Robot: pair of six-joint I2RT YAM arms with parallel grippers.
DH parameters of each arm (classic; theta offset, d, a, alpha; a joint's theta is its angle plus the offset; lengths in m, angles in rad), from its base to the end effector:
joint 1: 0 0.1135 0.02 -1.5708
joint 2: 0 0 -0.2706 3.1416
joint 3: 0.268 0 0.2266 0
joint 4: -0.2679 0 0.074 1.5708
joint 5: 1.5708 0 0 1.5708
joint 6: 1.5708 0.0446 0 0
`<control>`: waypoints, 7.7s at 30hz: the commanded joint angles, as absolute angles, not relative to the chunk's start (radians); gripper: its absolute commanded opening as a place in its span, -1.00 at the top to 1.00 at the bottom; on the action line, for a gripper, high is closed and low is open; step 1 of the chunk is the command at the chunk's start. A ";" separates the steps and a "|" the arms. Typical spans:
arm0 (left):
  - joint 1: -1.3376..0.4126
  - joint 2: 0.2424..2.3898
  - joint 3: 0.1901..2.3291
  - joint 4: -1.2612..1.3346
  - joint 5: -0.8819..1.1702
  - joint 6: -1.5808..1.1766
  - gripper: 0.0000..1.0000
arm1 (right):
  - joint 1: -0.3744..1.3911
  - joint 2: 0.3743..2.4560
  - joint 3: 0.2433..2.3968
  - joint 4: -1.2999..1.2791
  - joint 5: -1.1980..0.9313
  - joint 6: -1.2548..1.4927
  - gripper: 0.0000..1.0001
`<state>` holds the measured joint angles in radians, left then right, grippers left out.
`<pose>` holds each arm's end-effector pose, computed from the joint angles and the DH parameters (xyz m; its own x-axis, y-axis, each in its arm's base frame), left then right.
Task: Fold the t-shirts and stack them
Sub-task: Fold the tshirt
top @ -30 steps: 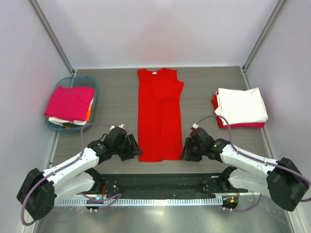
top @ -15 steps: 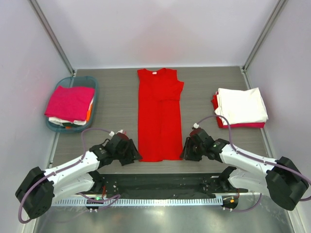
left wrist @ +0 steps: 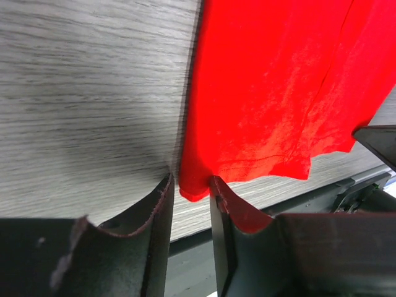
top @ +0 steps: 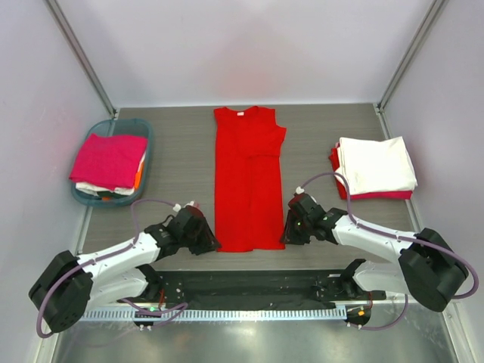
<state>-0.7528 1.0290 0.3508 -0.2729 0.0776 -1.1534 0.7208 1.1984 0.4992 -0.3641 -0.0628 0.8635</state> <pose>0.1123 -0.1099 0.1585 -0.8940 -0.4114 -0.1778 -0.2534 0.7912 -0.5566 0.1371 0.1242 0.1673 -0.9447 0.1799 -0.2742 0.0562 0.9125 0.4051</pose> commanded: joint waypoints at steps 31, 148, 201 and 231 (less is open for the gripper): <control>-0.747 1.023 0.483 -0.356 0.084 -1.112 0.99 | 0.727 1.121 0.609 -0.526 0.028 0.795 0.98; -0.282 1.796 0.956 -0.120 0.350 -0.877 0.10 | 0.262 1.850 1.058 -0.252 -0.365 0.580 0.44; -0.537 0.877 0.646 -0.396 0.235 -1.103 0.99 | 0.265 1.026 0.865 -0.592 -0.338 0.629 0.97; -0.256 1.425 1.123 -0.327 0.383 -0.968 0.99 | 0.196 1.638 1.442 -0.595 -0.304 0.557 0.98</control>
